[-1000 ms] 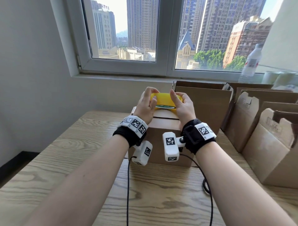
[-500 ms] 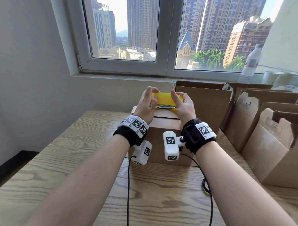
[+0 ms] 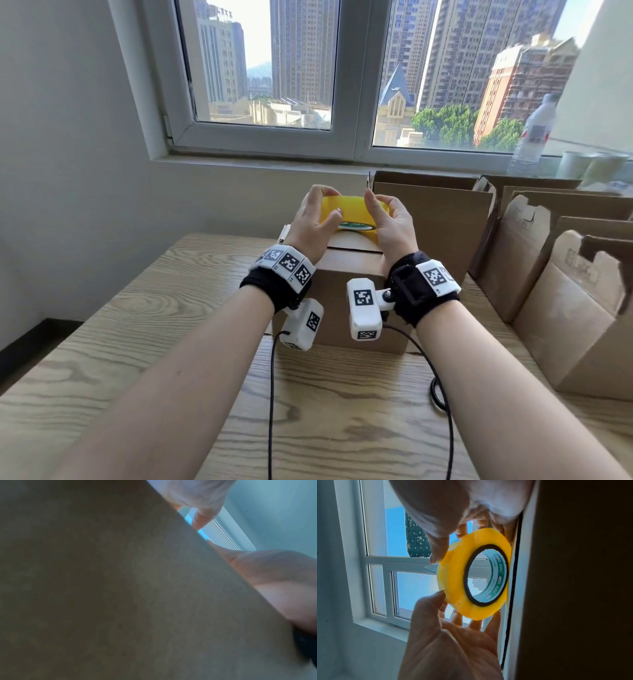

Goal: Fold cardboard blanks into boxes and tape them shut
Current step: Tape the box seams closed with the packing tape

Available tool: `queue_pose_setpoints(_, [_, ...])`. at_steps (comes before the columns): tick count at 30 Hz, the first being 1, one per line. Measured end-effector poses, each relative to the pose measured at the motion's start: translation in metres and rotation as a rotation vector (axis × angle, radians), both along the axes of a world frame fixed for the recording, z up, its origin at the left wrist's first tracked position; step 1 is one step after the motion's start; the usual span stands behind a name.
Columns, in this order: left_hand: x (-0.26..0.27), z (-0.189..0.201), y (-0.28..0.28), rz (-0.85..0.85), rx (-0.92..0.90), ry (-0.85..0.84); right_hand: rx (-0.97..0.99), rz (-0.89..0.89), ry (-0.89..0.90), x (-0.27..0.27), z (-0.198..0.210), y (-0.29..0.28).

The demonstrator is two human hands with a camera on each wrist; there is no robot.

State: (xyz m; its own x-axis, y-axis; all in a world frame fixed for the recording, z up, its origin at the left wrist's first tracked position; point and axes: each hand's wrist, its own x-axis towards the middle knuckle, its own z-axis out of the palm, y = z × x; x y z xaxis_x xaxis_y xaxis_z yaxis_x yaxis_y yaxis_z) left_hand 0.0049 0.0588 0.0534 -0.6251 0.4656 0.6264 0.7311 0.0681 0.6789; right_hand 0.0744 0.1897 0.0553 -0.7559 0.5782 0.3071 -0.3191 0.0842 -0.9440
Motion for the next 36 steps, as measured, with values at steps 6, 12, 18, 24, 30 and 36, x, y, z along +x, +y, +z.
queue_pose_setpoints(6, [0.008, 0.0, -0.003, 0.03, -0.083, 0.027, -0.044, 0.003, -0.003, 0.0, 0.001, -0.002])
queue_pose_setpoints(12, [0.011, 0.0, -0.004, 0.046, -0.092, 0.051, -0.056, 0.013, 0.009, 0.0, -0.001, 0.003])
queue_pose_setpoints(18, [0.01, 0.001, -0.004, 0.013, -0.074, 0.054, -0.095, 0.035, 0.039, 0.0, -0.001, 0.002])
queue_pose_setpoints(24, [0.013, 0.002, -0.004, 0.018, -0.096, 0.042, -0.108, 0.021, 0.029, -0.001, -0.001, 0.003])
queue_pose_setpoints(30, [0.018, 0.003, -0.006, 0.055, -0.116, 0.096, -0.1, 0.01, 0.026, -0.001, -0.002, 0.003])
queue_pose_setpoints(36, [0.016, 0.001, -0.006, 0.022, -0.092, 0.129, -0.12, 0.024, 0.032, 0.001, -0.002, 0.004])
